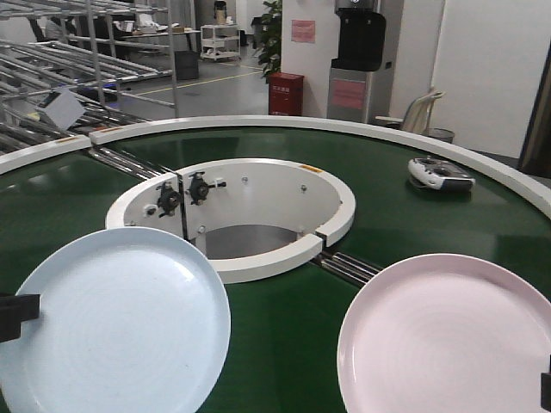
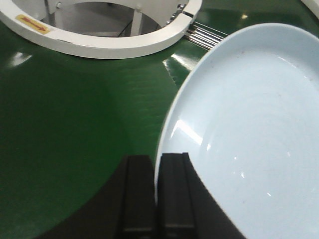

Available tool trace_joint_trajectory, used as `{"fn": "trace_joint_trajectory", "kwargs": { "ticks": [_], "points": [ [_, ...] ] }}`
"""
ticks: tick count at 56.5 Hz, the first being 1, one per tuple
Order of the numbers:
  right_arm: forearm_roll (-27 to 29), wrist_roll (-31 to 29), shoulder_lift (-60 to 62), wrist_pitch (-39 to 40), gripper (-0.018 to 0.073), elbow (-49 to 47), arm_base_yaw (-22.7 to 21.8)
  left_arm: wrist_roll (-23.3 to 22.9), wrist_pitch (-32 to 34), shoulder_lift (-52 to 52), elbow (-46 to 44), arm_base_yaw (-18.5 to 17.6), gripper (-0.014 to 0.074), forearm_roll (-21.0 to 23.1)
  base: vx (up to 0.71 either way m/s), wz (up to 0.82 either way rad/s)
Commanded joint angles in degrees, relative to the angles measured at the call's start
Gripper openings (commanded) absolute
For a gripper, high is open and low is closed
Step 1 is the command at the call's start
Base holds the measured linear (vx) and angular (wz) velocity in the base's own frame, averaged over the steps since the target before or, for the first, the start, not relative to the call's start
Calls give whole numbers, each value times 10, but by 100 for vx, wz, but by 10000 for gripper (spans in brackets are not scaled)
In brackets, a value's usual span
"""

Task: Grab plate from conveyor and place on tray
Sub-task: 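Drive the base to the steel table holding both plates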

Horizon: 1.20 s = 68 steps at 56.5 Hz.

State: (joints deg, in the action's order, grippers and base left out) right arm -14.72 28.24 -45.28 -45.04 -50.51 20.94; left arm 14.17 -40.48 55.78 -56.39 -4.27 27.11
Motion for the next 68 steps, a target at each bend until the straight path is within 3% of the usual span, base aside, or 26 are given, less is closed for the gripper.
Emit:
{"fn": "trace_joint_trajectory", "kwargs": {
  "ticks": [1,68],
  "points": [
    [-16,1,4,45,-9,-17,-4,0,37,-7,-17,-3,0,22,-9,-34],
    [-16,-2,4,46,-9,-17,-4,0,37,-7,-17,-3,0,22,-13,-52]
  ]
}}
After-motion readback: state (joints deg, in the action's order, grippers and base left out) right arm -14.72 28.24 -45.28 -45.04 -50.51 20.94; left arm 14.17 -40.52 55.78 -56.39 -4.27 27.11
